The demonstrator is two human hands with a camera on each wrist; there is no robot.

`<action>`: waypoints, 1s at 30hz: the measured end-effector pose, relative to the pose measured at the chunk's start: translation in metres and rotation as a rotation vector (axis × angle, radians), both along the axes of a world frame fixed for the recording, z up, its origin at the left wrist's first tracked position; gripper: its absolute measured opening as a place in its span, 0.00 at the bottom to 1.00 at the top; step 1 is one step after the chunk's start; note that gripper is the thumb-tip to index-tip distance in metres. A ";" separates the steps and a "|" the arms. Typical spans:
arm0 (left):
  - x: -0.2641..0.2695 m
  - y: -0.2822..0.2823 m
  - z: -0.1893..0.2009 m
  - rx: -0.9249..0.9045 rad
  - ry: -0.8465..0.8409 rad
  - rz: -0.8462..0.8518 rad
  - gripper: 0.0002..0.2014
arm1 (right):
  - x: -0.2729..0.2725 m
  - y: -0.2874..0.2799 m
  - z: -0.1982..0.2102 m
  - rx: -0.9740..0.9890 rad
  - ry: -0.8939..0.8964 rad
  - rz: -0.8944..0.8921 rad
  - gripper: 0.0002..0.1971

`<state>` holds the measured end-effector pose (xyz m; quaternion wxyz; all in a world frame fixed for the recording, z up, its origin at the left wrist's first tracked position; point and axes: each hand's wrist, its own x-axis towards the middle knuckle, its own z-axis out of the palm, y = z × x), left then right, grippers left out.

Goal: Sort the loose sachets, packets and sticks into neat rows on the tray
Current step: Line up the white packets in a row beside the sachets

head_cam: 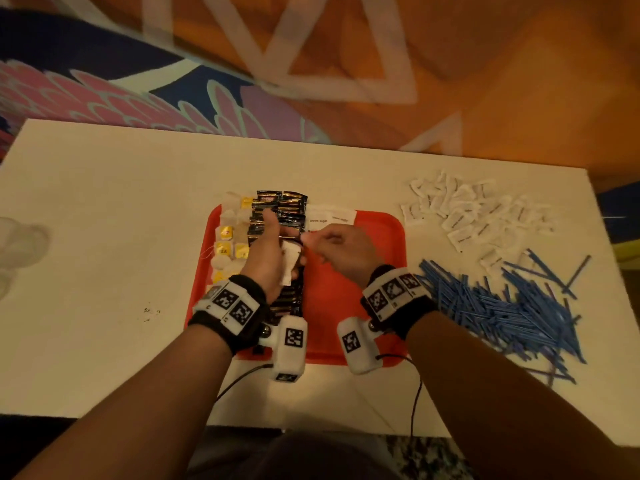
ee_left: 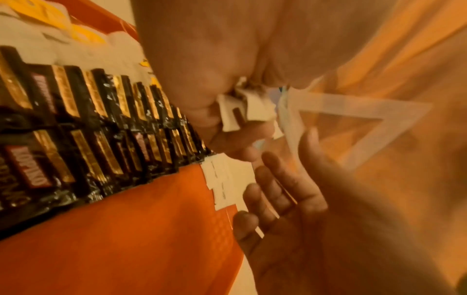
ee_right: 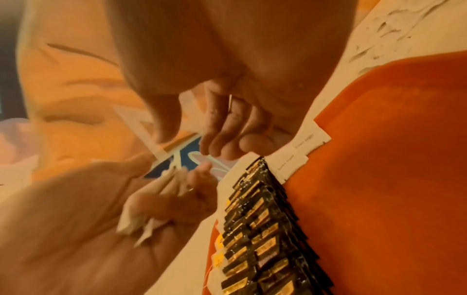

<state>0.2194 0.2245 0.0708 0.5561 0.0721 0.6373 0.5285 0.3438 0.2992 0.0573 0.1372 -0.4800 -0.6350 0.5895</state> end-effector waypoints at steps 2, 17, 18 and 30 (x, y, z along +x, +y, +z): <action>0.012 0.003 0.007 0.005 0.036 -0.052 0.34 | 0.005 -0.007 0.009 -0.009 0.013 0.042 0.08; 0.044 -0.011 0.016 0.085 0.039 -0.207 0.12 | 0.047 -0.024 0.030 -0.082 0.166 -0.359 0.05; 0.045 -0.012 0.016 0.091 0.005 -0.200 0.09 | 0.049 -0.025 0.030 -0.076 0.161 -0.371 0.04; 0.043 -0.014 0.026 0.133 -0.136 -0.295 0.11 | 0.058 -0.035 0.036 0.034 0.140 -0.370 0.06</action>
